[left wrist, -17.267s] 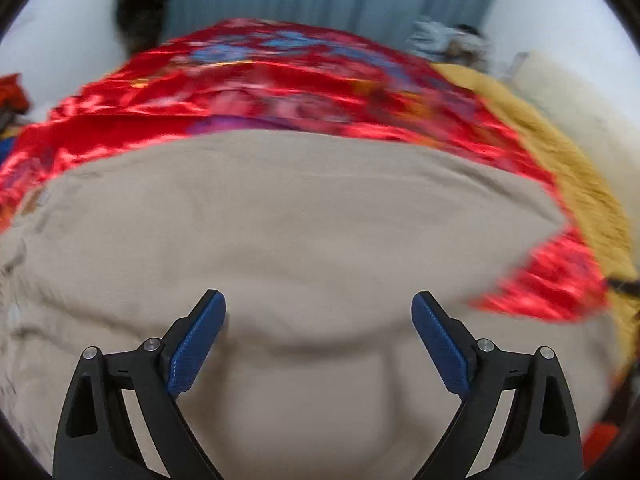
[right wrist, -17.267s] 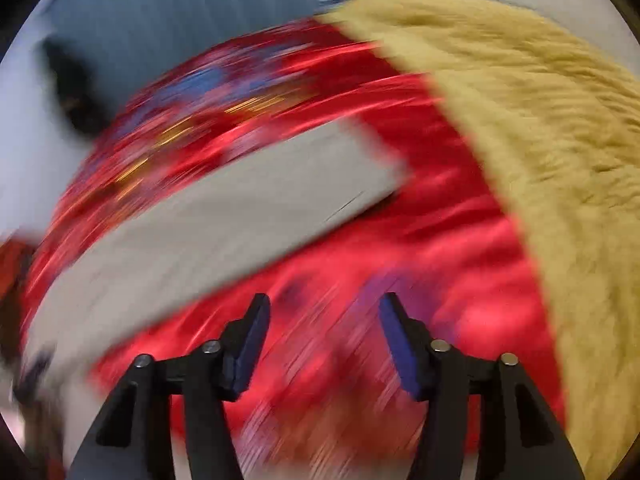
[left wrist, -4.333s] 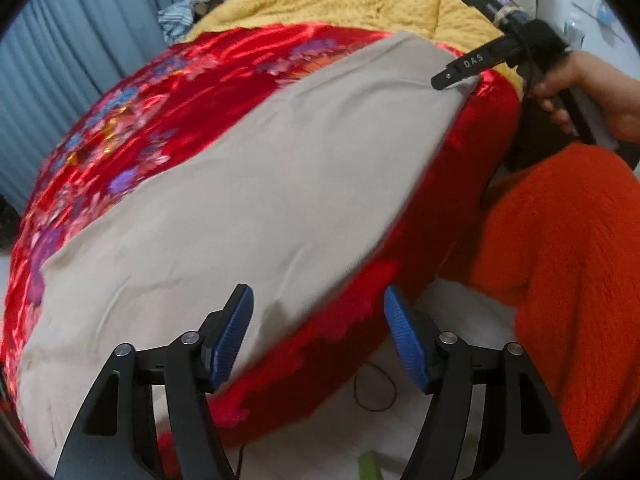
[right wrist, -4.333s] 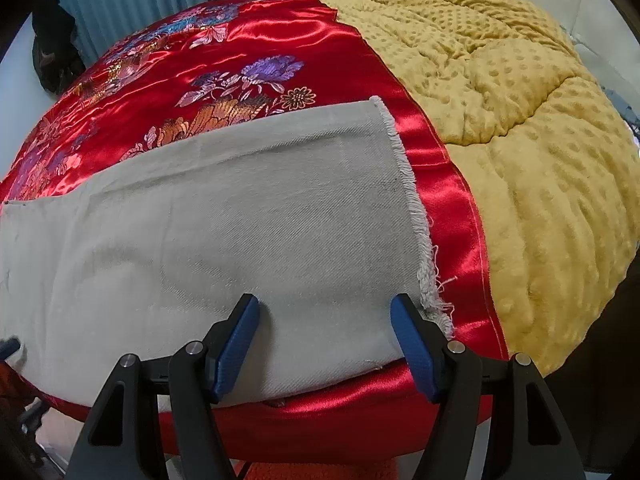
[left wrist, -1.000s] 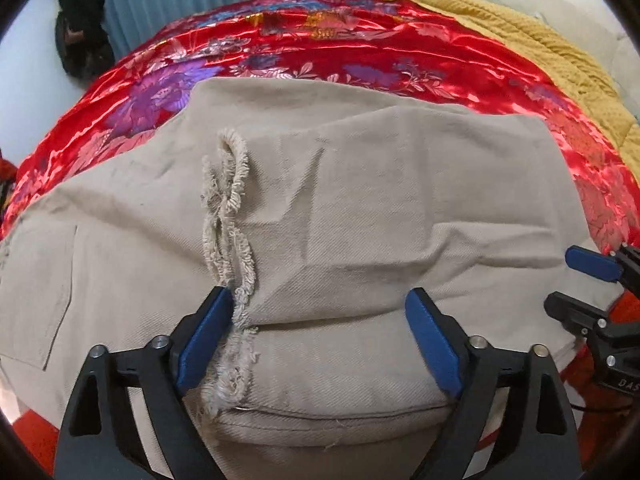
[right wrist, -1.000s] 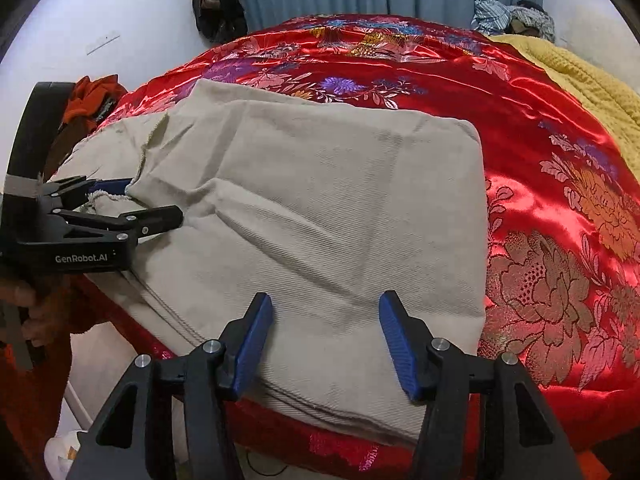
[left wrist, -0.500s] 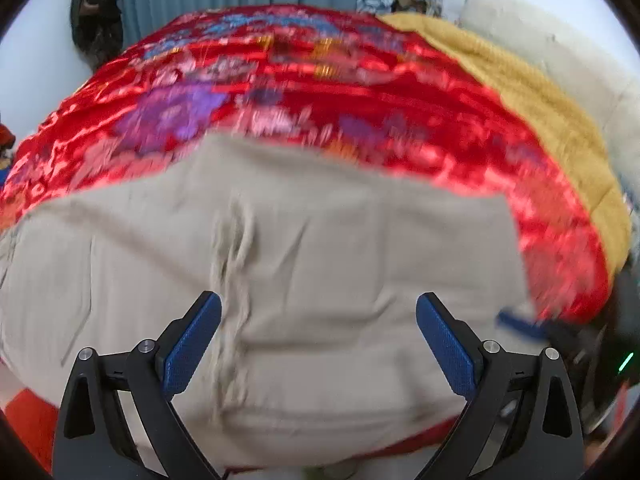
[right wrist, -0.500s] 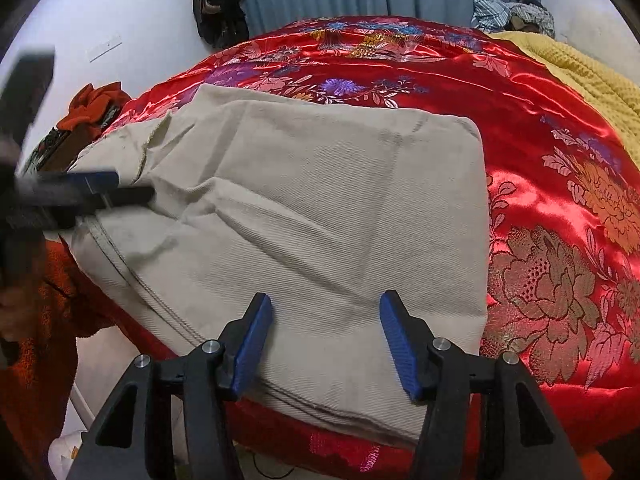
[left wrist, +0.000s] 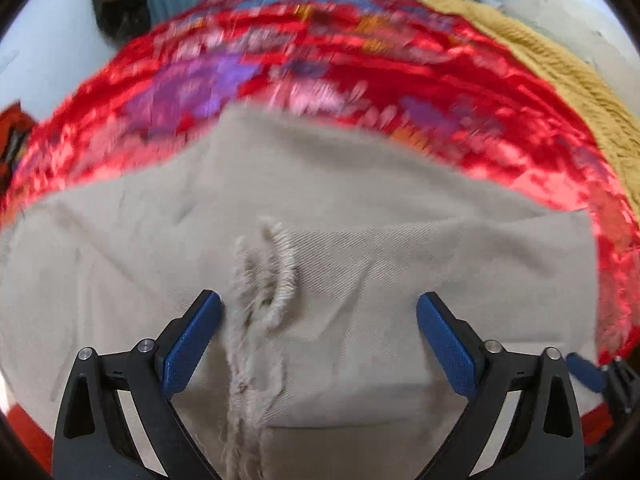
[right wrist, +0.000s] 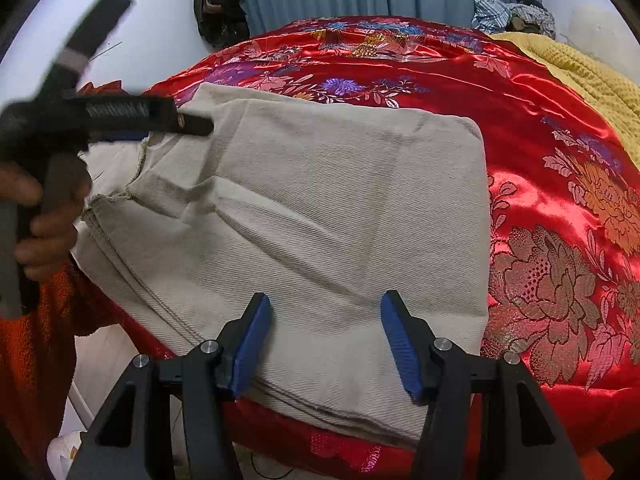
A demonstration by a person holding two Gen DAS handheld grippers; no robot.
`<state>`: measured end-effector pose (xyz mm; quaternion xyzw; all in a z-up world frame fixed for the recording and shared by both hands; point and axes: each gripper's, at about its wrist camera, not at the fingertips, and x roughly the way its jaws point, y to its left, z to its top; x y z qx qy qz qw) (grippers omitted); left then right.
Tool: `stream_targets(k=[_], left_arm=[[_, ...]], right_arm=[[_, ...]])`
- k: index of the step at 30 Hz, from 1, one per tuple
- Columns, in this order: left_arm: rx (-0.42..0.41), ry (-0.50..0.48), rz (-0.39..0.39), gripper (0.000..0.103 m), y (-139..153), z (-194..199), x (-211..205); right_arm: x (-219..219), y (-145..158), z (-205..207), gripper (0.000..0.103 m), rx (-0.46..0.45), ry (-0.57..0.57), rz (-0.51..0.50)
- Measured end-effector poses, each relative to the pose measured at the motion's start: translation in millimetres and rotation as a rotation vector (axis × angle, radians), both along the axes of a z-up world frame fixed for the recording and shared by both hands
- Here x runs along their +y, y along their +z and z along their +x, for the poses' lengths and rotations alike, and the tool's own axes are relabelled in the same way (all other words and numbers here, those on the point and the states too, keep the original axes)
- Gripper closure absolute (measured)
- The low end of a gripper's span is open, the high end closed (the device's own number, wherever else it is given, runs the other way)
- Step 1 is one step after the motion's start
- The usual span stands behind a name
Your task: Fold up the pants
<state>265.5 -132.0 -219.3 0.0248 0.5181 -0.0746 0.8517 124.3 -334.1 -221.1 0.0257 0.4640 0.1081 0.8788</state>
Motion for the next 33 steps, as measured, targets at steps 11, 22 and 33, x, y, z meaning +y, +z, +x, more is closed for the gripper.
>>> stream_targets(k=[11, 22, 33], left_arm=[[-0.012, -0.018, 0.006, 0.001, -6, -2, 0], [-0.045, -0.072, -0.001, 0.002, 26, -30, -3], [-0.015, -0.088, 0.043, 0.0, -10, -44, 14]], right_arm=[[3, -1, 1, 0.044, -0.001, 0.006, -0.012], [2, -1, 1, 0.044, -0.004, 0.006, -0.008], [6, 2, -1, 0.043, -0.007, 0.01, -0.037]])
